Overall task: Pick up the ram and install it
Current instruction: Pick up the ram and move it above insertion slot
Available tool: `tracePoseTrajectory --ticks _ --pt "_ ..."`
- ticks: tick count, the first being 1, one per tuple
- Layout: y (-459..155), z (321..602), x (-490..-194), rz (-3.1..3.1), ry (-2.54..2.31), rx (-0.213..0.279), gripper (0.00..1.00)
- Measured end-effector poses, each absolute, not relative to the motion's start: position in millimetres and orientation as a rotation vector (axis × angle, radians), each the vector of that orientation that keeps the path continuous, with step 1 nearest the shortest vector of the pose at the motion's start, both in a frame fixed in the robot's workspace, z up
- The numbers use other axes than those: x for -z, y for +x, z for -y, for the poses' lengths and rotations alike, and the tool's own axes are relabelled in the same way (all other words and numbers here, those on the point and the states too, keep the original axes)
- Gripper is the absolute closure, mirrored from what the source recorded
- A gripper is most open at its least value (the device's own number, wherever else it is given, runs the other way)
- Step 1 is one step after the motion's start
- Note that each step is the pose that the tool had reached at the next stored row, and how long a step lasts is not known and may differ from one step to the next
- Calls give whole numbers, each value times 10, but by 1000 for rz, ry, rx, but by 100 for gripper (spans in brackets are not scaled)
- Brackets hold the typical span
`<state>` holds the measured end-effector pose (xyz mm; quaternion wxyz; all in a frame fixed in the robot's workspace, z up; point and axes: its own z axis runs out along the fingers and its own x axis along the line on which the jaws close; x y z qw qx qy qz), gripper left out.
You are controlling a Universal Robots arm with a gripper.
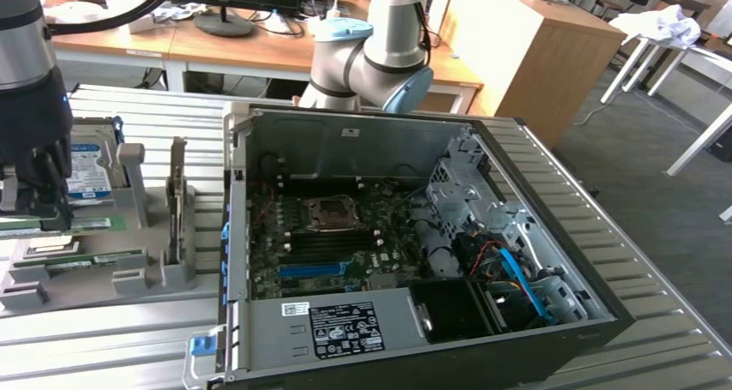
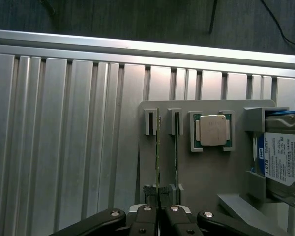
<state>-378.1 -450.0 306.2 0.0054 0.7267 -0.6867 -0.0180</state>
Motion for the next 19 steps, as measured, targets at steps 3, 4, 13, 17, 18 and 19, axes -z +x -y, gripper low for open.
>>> tracePoseTrajectory --ticks 3,4,13,17,18,19 --pt "-3781 4500 -3072 2150 2275 56 87" --pt "-3781 4500 -3076 2150 2275 56 87" --pt "-3781 4499 -3111 2150 2275 56 87" --pt "-3781 4499 -3125 2150 2275 56 87" --pt "-3781 4500 -3129 2150 2275 56 87" --pt "-3781 4500 -3133 2150 2275 56 87"
